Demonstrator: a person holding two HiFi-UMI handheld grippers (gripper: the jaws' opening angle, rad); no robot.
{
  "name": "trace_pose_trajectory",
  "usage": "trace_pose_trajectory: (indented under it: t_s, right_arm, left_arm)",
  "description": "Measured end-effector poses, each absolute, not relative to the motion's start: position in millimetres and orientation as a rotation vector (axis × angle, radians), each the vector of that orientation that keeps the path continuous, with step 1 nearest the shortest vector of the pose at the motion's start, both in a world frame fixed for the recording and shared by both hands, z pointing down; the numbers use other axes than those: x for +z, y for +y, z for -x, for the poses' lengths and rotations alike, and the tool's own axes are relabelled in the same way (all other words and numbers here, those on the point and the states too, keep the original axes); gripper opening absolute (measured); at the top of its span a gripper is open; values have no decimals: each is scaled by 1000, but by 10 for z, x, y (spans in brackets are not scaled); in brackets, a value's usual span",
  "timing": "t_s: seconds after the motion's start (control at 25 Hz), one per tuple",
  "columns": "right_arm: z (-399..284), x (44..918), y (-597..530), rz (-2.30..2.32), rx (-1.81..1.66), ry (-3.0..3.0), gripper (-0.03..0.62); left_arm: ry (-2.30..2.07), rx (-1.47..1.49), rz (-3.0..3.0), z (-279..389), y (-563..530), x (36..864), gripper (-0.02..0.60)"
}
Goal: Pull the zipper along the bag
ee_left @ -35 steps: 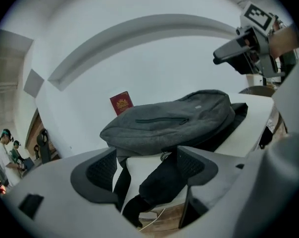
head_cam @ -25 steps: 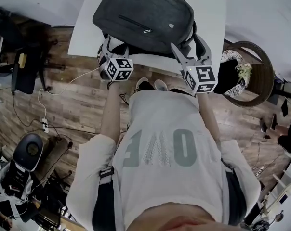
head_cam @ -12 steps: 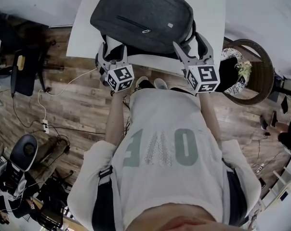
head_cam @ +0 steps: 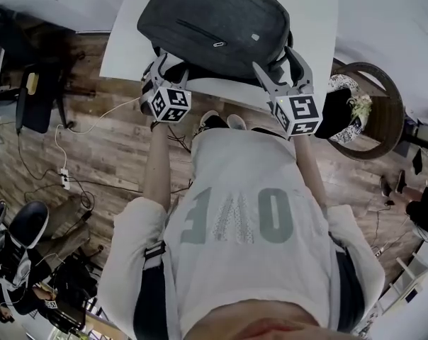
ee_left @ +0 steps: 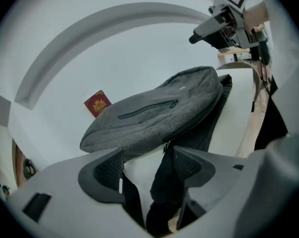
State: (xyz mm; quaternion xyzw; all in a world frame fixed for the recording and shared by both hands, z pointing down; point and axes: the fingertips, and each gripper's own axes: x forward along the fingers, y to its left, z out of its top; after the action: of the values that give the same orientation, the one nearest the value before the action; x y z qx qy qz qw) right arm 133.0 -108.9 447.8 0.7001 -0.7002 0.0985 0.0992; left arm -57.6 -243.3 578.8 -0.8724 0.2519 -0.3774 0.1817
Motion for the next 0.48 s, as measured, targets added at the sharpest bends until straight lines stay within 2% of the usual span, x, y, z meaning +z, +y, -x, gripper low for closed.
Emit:
trace_pose_trajectory:
  t_s: [0.2, 0.28, 0.32, 0.48]
  right_arm:
    - [-1305, 4514, -1106, -2049, 290, -2074, 371]
    - [-1300, 4529, -1107, -2046, 296, -2075, 371]
    - [-1290, 4535, -1110, -2043, 299, -2076, 371]
    - [-1240, 4550, -1114, -2029, 302, -2077, 370]
  left_arm:
    - [525, -1095, 2537, 551, -2519, 5841, 317]
    - [533, -1085, 2590, 556, -2570, 5790, 240]
    - [545, -1079, 2612, 562, -2587, 5763, 225]
    - [512, -1113, 2668, 566, -2458, 5850, 225]
